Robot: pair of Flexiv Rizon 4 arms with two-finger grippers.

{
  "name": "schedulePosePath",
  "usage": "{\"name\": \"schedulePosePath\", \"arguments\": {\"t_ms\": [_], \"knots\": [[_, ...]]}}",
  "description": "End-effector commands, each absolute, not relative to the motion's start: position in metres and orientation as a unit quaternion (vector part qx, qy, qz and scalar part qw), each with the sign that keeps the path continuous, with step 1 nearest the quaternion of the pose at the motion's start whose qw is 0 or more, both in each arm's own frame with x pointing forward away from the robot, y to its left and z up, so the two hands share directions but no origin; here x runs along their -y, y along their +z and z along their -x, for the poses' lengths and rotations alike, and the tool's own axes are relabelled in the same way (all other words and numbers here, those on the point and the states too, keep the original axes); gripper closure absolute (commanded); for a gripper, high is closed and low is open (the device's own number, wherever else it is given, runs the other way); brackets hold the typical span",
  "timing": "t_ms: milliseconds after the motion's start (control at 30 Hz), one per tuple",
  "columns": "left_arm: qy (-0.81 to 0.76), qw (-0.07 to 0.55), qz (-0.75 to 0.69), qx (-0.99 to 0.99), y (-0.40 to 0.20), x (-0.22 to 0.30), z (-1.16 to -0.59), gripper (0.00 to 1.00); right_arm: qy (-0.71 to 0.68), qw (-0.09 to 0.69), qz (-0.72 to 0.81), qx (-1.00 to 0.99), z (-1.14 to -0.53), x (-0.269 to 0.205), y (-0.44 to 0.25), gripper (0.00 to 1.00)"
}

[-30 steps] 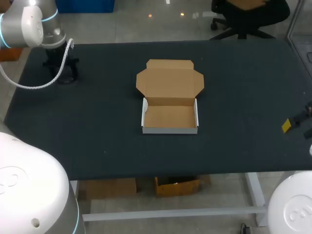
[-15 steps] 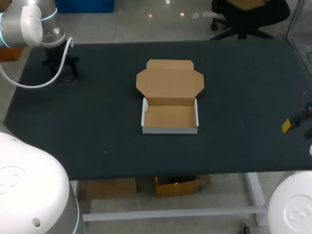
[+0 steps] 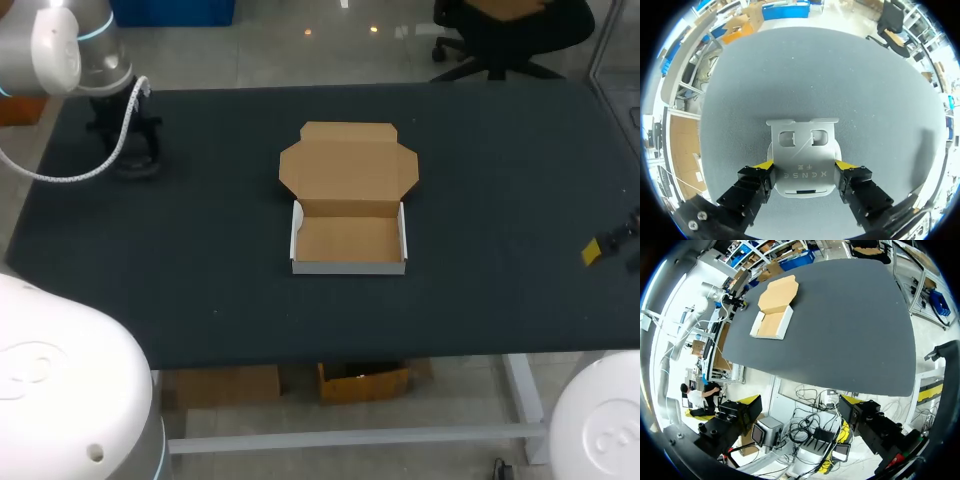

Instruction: Assemble the packaging by folding the flat box into shape, placing the metal phone stand inside, and closing the box properly

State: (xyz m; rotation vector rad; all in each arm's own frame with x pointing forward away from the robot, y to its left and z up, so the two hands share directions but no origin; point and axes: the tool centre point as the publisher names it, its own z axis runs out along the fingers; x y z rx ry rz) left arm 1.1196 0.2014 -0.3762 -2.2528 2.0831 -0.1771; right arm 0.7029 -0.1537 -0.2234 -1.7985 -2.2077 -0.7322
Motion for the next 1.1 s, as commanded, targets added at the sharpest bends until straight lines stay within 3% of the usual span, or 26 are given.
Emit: {"name": "schedulePosePath", "arguments": {"t_ms": [33, 300, 1100], "knots": [[-0.053, 0.041, 0.726, -0.685, -0.365, -0.197, -1.108, 1.00, -0.274, 0.057, 0.585, 0.761, -0.697, 0.156, -0.230, 0.00], [-0.042, 0.045, 0.705, -0.707, -0.355, -0.187, -1.098, 1.00, -0.329, 0.011, 0.513, 0.793, -0.705, 0.161, -0.219, 0.00], [-0.040, 0.058, 0.675, -0.734, -0.341, -0.172, -1.086, 1.00, -0.342, -0.009, 0.453, 0.823, -0.706, 0.149, -0.213, 0.00]]}}
